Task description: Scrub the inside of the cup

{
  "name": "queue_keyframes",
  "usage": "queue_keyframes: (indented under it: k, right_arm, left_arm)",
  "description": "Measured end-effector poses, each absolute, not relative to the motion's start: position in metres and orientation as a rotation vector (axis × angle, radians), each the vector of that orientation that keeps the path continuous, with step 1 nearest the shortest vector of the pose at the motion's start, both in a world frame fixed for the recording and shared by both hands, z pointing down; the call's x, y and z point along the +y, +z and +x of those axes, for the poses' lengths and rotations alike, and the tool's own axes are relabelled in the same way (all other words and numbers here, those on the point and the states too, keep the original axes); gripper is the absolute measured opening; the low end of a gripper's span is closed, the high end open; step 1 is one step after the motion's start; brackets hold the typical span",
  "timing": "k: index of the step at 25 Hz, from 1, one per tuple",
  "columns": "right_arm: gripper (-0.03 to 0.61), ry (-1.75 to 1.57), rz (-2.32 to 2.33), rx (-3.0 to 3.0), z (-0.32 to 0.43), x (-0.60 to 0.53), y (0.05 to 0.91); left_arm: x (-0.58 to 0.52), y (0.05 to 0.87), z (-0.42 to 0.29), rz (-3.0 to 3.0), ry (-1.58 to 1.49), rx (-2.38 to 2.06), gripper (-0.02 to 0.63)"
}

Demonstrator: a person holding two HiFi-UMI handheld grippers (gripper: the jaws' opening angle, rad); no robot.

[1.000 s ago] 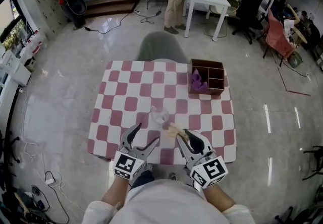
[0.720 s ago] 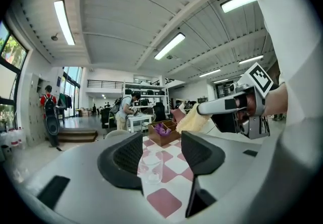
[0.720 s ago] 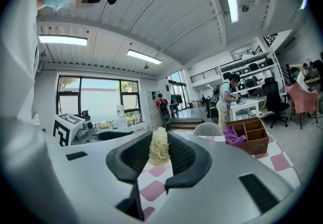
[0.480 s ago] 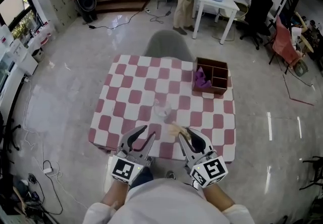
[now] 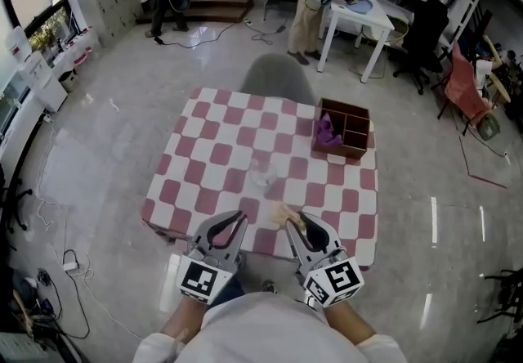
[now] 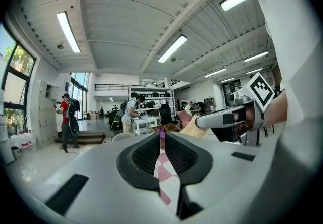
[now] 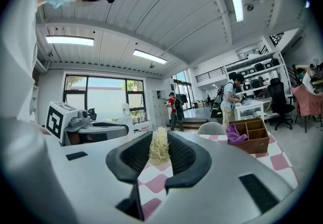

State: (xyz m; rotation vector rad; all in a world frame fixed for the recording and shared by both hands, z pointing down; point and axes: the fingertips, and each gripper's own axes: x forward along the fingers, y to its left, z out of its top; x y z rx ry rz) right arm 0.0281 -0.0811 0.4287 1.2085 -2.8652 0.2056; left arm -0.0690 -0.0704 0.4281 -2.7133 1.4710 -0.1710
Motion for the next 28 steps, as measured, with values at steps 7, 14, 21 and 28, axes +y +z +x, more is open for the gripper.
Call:
queue_keyframes:
  k: [7, 14, 21, 28]
  right_arm:
    - [0.104, 0.192, 1.169, -2.865, 0.028, -0.076, 0.434]
    - [0.104, 0.187, 1.142, -2.876, 0.027, -0.077, 0.435]
    - [0.104, 0.173, 1.154, -2.858, 0.031, -0.082, 0.436]
    - [0.104, 0.184, 1.162, -2.833, 0.031, -0.087, 0.444]
  left_arm:
    - [-0.060, 0.426, -0.063, -2.708, -0.197, 1.472, 0.049]
    - [-0.058, 0.425, -0.060, -2.706, -0.213, 1.492, 0.049]
    - [-0.065, 0.418, -0.058, -2.696, -0.211, 1.490, 0.049]
    - [-0.070, 0.421, -0.058, -2.714, -0.193, 1.492, 0.049]
